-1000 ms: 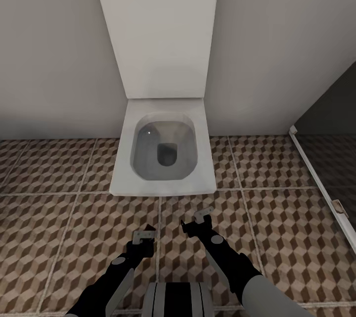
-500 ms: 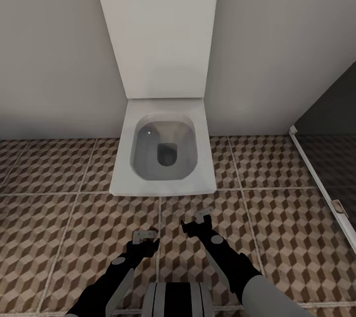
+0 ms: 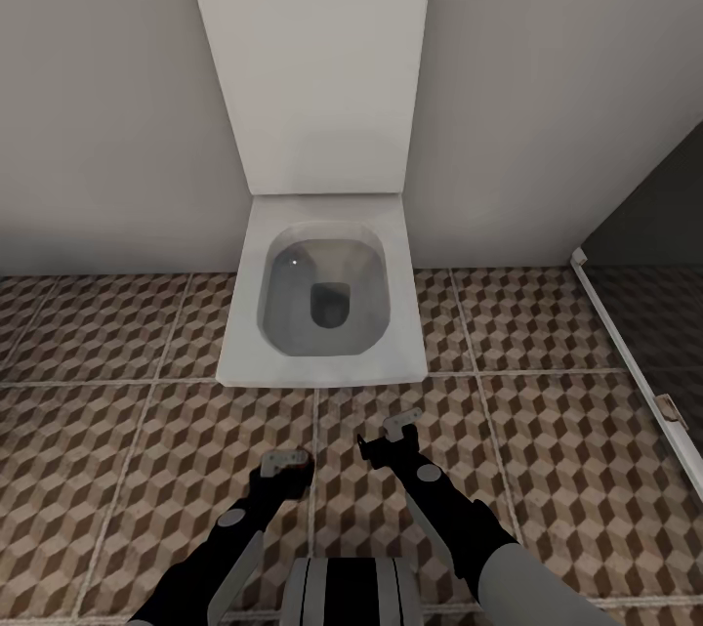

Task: Take the four mousetraps from the cabinet in the bathroom and place them on the bathroom floor. Make sure all four end up on the same floor surface, and ensure that at least two of them are either under or directly next to the same bathroom sink.

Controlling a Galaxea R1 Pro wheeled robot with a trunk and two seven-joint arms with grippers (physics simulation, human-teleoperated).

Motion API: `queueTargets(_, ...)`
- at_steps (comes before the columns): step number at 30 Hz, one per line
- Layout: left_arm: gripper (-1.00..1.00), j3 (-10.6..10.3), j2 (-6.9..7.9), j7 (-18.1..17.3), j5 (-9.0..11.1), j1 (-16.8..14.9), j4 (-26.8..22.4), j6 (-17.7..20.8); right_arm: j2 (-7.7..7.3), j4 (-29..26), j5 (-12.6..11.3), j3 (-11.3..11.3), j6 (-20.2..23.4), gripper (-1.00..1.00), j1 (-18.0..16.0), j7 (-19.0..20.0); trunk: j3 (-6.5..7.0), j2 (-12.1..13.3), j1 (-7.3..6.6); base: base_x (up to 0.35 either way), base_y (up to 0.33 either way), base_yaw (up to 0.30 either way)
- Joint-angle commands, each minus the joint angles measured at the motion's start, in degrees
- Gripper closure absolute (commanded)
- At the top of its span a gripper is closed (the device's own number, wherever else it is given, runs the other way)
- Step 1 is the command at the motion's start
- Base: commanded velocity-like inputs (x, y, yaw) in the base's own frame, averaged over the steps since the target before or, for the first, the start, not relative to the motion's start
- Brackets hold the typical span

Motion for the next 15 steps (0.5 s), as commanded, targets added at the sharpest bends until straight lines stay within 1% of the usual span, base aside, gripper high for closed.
queueTargets(1,-1.00,-0.28,0.11,-0.32,0.52,-0.02,-0.08,-0.35,-0.09,-0.05,-0.60,0.30,0.12,-1.00,-0.03,-0.25,-0.03,-0.01,-0.01,0.000,0.000,0.000)
queueTargets(15,-1.00,-0.30,0.15,-0.93,0.52,-0.02,-0.31,-0.75,-0.10,-0.05,-0.60,0.30,0.13,-1.00,-0.03,-0.25,-0.03,-0.01,-0.01,-0.002,0.000,0.000)
